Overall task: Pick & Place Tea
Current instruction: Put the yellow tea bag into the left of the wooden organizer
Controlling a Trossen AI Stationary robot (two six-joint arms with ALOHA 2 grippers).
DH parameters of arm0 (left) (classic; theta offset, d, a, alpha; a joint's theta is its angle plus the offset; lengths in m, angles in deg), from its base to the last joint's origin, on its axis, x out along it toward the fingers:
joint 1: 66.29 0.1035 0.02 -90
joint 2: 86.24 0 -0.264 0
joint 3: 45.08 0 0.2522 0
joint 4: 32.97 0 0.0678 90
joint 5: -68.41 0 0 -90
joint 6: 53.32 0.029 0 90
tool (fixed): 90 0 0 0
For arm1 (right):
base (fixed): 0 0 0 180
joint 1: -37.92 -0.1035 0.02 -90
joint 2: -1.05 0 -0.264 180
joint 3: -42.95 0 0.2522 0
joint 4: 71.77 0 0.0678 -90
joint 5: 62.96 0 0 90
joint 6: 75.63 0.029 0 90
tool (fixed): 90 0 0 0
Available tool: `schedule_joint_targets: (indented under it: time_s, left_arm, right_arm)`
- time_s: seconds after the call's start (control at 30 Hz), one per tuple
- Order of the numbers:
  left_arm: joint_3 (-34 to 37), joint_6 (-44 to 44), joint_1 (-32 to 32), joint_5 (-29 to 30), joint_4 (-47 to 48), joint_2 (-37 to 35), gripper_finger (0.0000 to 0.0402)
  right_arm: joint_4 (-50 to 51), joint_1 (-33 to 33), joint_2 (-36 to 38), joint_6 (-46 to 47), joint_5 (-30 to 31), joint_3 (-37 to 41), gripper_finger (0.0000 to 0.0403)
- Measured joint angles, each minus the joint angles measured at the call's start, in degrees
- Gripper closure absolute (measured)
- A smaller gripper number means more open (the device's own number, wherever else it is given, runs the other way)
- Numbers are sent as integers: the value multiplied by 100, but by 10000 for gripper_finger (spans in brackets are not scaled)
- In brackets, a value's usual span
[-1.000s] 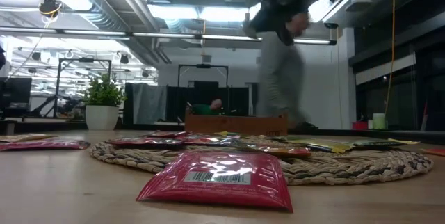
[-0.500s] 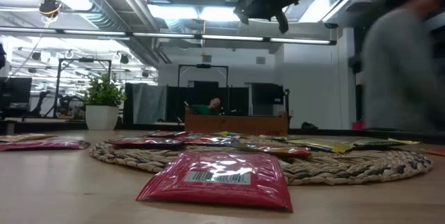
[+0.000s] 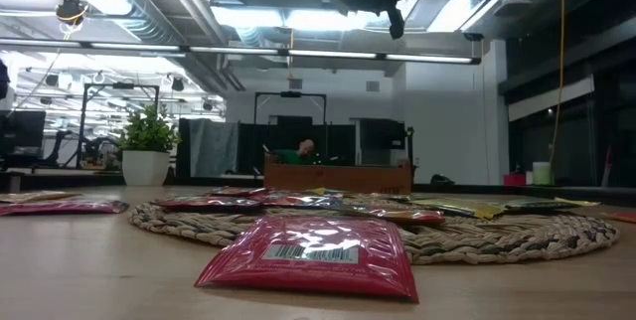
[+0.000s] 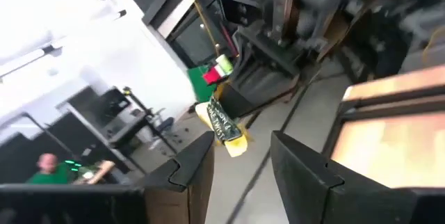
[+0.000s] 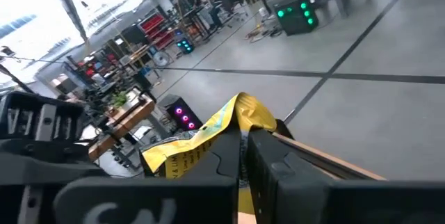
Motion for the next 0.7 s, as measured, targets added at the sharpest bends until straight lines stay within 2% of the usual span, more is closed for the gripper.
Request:
schedule_joint_targets:
  time_s: [0.13, 0.4, 0.7]
  left_arm:
    - [-43, 490, 0, 14, 3, 146, 264]
    - [-43, 532, 0, 437, -7, 193, 263]
    - [-40, 532, 0, 425, -145, 193, 263]
  right_arm:
    - [-175, -106, 0, 4, -21, 0, 391]
    - [-235, -212, 0, 5, -19, 1, 391]
    - [-329, -338, 0, 5, -17, 0, 391]
